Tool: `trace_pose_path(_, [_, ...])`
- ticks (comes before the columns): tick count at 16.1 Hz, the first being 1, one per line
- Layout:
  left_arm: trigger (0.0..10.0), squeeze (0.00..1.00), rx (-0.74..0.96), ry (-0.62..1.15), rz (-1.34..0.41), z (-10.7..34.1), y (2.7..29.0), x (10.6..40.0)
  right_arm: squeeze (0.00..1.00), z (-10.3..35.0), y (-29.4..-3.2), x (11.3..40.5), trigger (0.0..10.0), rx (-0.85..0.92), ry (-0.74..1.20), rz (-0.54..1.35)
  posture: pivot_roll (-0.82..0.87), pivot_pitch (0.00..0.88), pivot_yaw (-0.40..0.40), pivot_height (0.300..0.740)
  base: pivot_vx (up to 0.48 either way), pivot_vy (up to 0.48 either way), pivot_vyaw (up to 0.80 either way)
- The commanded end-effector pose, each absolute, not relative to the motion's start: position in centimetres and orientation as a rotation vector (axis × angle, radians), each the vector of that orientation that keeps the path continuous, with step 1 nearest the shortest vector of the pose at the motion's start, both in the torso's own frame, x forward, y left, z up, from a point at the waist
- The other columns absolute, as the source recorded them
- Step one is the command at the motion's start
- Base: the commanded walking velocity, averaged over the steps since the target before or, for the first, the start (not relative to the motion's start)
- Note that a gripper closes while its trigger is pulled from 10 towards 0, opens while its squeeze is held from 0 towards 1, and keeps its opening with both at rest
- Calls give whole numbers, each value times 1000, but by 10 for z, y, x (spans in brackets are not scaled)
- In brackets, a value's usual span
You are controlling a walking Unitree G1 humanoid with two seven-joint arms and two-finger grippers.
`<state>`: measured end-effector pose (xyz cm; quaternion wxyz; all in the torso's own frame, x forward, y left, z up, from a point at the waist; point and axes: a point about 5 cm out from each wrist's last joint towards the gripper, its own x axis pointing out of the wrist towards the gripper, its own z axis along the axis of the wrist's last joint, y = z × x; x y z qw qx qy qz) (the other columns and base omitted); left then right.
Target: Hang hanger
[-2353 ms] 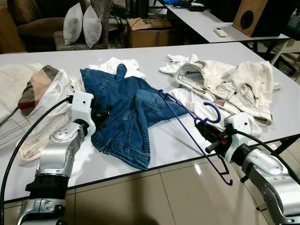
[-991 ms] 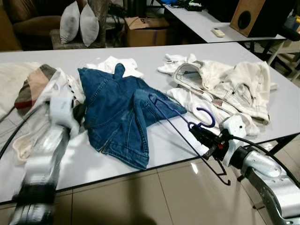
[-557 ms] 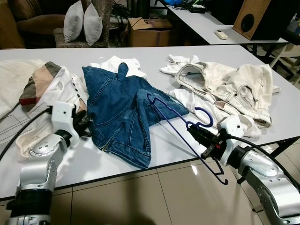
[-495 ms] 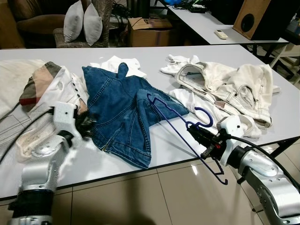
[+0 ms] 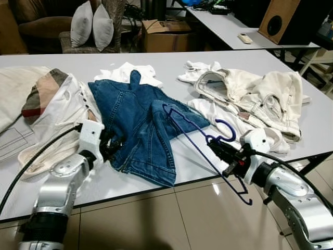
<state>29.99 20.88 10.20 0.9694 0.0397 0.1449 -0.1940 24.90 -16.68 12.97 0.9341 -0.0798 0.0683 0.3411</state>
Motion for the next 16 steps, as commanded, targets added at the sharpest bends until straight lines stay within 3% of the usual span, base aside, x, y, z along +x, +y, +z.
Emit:
trace_pose_path(1, [627, 0, 106, 292, -394, 102, 205, 303, 0, 132, -167, 249, 10000, -175, 125, 700, -71, 0, -77, 740, 0, 0, 0])
trace_pose_path(2, [0, 0, 107, 287, -390, 103, 204, 305, 0, 132, -167, 250, 10000, -176, 123, 701, -72, 0, -77, 740, 0, 0, 0])
trace_pose_path(7, [0, 0, 168, 263, -360, 104, 203, 310, 0, 134, -168, 252, 10000, -183, 117, 698, -68, 0, -82, 740, 0, 0, 0])
trace_pose_path(14, [0, 0, 104, 196, -363, 114, 197, 316, 0, 143, -169, 255, 10000, -182, 60, 682, -70, 0, -76, 740, 0, 0, 0])
trace_pose_path(16, [0, 0, 25, 90, -343, 140, 196, 327, 0, 153, -170, 253, 10000, -176, 18, 717, -67, 0, -66, 740, 0, 0, 0])
